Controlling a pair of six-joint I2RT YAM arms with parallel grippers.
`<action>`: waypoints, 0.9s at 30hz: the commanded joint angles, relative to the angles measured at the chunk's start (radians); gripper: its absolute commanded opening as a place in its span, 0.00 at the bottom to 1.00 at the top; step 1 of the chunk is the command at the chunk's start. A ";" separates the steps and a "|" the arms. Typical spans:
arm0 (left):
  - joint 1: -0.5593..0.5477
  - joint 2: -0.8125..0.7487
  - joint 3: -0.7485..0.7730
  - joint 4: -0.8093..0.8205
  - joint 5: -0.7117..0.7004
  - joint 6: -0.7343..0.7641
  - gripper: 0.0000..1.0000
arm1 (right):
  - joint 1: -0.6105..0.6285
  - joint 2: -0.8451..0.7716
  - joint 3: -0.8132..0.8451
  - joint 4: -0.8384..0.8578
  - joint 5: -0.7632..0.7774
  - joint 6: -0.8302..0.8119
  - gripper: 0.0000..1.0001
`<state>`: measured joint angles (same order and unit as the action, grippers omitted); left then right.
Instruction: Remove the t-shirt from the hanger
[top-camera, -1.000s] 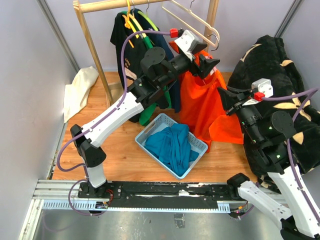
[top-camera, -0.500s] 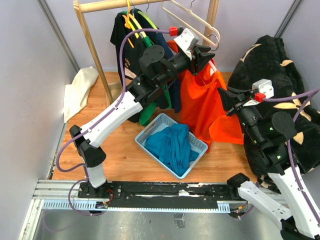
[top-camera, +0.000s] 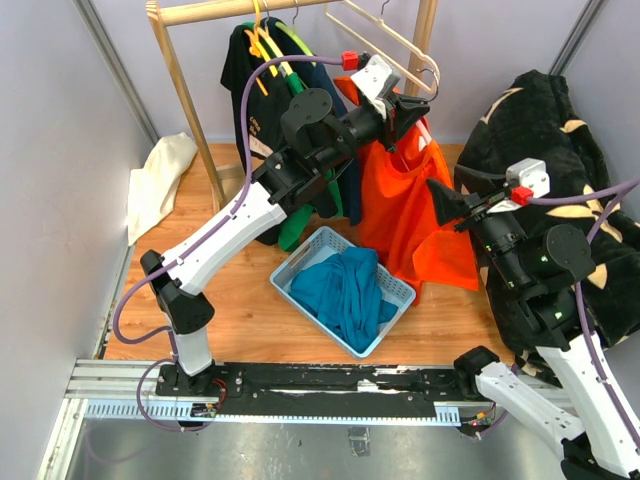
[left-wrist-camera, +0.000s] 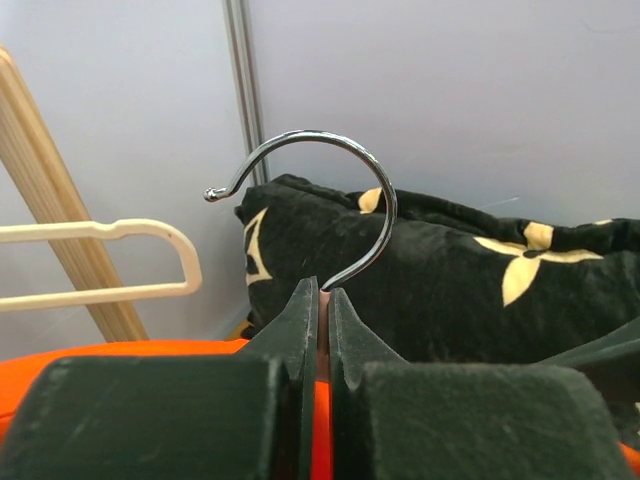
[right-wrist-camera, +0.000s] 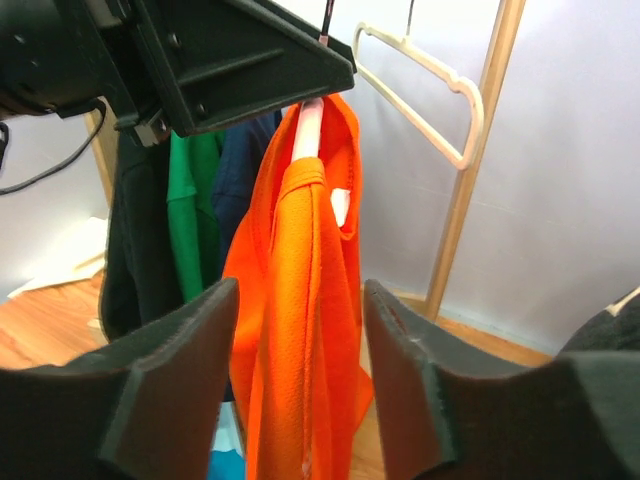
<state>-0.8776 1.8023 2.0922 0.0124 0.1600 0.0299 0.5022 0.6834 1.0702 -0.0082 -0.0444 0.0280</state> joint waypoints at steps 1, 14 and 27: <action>0.003 -0.005 0.034 0.033 -0.049 -0.007 0.01 | 0.010 -0.021 0.036 0.022 0.004 -0.005 0.64; 0.063 0.006 0.169 -0.014 -0.151 0.003 0.00 | 0.010 -0.077 0.025 -0.077 0.044 -0.023 0.77; 0.096 -0.030 0.160 -0.026 -0.168 0.016 0.00 | 0.010 -0.168 -0.059 -0.230 0.074 -0.021 0.74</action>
<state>-0.7975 1.8225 2.2284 -0.0624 0.0109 0.0227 0.5022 0.5541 1.0447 -0.1673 0.0086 0.0113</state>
